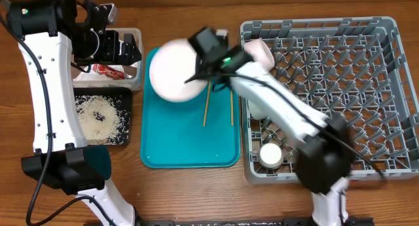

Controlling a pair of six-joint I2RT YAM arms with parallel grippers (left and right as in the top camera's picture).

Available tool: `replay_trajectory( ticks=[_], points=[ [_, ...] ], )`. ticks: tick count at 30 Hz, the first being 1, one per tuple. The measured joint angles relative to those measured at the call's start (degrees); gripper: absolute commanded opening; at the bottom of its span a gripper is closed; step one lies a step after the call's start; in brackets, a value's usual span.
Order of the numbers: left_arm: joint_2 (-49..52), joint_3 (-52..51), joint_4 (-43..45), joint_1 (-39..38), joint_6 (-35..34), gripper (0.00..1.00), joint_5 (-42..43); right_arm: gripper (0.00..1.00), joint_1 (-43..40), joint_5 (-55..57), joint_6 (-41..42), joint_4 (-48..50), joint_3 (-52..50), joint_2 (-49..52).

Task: Sort waste into correct bins and load items into the dishwasher
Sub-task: 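Stand the white plate upright in the dish rack slots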

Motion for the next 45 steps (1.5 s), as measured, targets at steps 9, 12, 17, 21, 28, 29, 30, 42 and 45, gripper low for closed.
replay_trajectory(
  ticks=[9,12,17,21,28,29,30,42,45],
  points=[
    [0.0,0.0,0.0,0.0,0.0,1.0,0.0,0.04,-8.9,29.2,-4.0,-15.4,3.8,-21.8],
    [0.0,0.0,0.0,0.0,0.0,1.0,0.0,0.04,-12.0,37.5,-4.9,-18.1,3.5,-21.4],
    [0.0,0.0,0.0,0.0,0.0,1.0,0.0,0.04,-15.1,46.9,-7.9,-17.2,0.2,-16.6],
    [0.0,0.0,0.0,0.0,0.0,1.0,0.0,0.04,-16.0,52.2,-8.9,-15.7,-3.0,-11.9],
    [0.0,0.0,0.0,0.0,0.0,1.0,0.0,0.04,-16.1,54.9,-10.5,-9.3,-6.6,-7.0],
    [0.0,0.0,0.0,0.0,0.0,1.0,0.0,0.04,-16.1,54.9,-10.8,-8.9,-6.9,-6.6],
    [0.0,0.0,0.0,0.0,0.0,1.0,0.0,0.04,-16.1,54.9,-11.1,-8.5,-7.0,-6.2],
    [0.0,0.0,0.0,0.0,0.0,1.0,0.0,0.56,-16.2,43.3,-12.2,-7.5,-7.0,-3.4],
    [0.0,0.0,0.0,0.0,0.0,1.0,0.0,0.73,-16.2,41.3,-12.5,-7.4,-7.1,-3.4]
  ],
)
